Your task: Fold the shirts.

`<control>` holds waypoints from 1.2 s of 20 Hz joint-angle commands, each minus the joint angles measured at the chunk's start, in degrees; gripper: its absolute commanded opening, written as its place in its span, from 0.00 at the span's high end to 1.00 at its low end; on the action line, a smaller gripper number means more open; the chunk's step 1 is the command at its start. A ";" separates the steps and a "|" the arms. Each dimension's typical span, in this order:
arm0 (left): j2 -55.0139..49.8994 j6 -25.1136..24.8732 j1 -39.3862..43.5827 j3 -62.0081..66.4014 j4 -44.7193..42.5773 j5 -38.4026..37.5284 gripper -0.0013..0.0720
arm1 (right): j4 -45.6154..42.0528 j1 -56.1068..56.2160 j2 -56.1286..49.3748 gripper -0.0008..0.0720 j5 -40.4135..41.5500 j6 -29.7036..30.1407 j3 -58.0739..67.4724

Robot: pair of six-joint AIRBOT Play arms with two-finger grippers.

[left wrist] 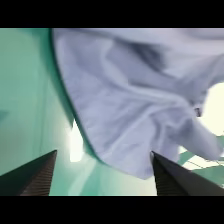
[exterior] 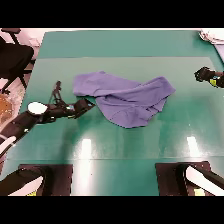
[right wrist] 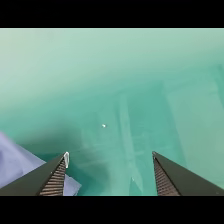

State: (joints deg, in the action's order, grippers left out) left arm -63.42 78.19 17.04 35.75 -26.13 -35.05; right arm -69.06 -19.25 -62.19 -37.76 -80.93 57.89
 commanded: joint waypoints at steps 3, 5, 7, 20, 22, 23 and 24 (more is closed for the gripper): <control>-11.28 -0.96 6.56 1.33 7.89 7.48 0.04 | 0.09 0.22 0.04 0.18 -0.85 -0.04 -0.02; -13.77 -2.25 7.74 3.63 9.35 8.57 0.04 | 0.09 0.22 0.04 0.18 -1.01 -0.04 -0.02; -16.20 -2.21 7.98 6.12 9.64 8.26 0.04 | 0.09 0.22 0.04 0.18 -1.31 -0.04 -0.02; -21.51 -2.36 7.98 10.10 9.86 4.50 0.95 | 0.02 0.22 0.04 0.18 -1.51 -0.02 -0.02; -20.70 -4.50 7.98 10.14 9.66 4.42 0.95 | -0.09 0.20 0.04 0.18 -2.38 0.00 -0.02; -19.71 -5.70 7.91 10.16 8.85 4.42 0.95 | -0.13 -0.02 0.02 0.18 -3.30 0.00 -0.02; -18.40 -5.81 7.91 10.16 7.13 4.50 0.95 | -0.13 -0.52 0.02 0.18 -4.76 0.00 -0.02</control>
State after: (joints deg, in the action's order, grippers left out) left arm -83.70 74.37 25.02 45.76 -17.58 -30.17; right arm -69.04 -19.18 -62.17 -40.23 -80.95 57.89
